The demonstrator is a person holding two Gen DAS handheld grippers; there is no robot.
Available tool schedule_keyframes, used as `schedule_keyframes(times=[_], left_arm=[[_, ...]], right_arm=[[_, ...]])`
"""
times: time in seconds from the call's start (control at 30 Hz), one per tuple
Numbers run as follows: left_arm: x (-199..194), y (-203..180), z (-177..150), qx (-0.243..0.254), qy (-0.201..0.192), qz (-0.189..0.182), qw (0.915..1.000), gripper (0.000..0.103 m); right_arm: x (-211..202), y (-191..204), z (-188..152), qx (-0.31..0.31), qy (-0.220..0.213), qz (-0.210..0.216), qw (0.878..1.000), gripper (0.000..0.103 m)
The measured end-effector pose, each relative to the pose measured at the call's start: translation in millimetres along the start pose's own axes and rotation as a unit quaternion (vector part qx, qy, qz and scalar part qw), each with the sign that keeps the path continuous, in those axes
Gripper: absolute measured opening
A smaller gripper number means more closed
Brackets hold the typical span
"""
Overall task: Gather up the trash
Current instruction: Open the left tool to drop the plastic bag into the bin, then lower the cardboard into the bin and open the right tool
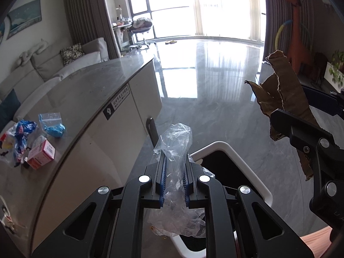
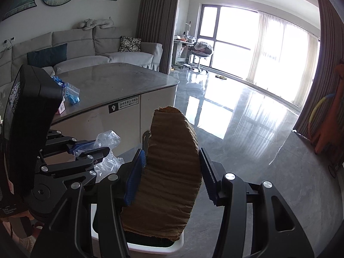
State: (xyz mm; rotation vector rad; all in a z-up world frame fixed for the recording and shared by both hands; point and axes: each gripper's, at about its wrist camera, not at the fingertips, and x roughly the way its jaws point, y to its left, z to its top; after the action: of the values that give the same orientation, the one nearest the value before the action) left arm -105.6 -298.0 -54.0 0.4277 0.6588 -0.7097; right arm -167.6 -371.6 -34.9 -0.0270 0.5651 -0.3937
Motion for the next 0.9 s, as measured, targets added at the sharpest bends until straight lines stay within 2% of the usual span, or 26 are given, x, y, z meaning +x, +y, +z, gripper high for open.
schedule_keyframes(times=[0.17, 0.27, 0.33, 0.37, 0.43, 0.53, 0.9], left_arm=[[1.8, -0.7, -0.9, 0.000, 0.006, -0.010, 0.9999, 0.017], [4.5, 0.5, -0.3, 0.001, 0.011, -0.014, 0.9998, 0.035], [4.4, -0.3, -0.4, 0.004, 0.009, -0.007, 0.9999, 0.072], [1.5, -0.9, -0.8, 0.001, 0.002, -0.005, 1.0000, 0.080], [-4.8, -0.8, -0.8, -0.001, -0.020, 0.022, 0.9996, 0.098], [-12.0, -3.3, 1.1, 0.012, -0.043, 0.040, 0.9982, 0.100], [-19.6, 12.8, -3.4, 0.006, -0.042, 0.048, 0.9979, 0.100]], right_arm=[[-1.8, 0.8, -1.3, -0.005, 0.003, -0.002, 1.000, 0.052], [-0.3, -0.5, -1.8, -0.004, 0.006, -0.003, 1.000, 0.052], [-0.7, -0.9, -2.7, -0.004, 0.006, -0.004, 1.000, 0.052], [-0.2, -0.6, -3.8, -0.004, 0.006, -0.004, 1.000, 0.053], [-1.8, 0.8, -2.3, -0.005, 0.006, -0.005, 1.000, 0.053], [-1.0, 1.7, -0.4, -0.003, 0.006, -0.005, 1.000, 0.053], [3.6, 7.2, 1.5, 0.000, 0.005, 0.008, 1.000, 0.053]])
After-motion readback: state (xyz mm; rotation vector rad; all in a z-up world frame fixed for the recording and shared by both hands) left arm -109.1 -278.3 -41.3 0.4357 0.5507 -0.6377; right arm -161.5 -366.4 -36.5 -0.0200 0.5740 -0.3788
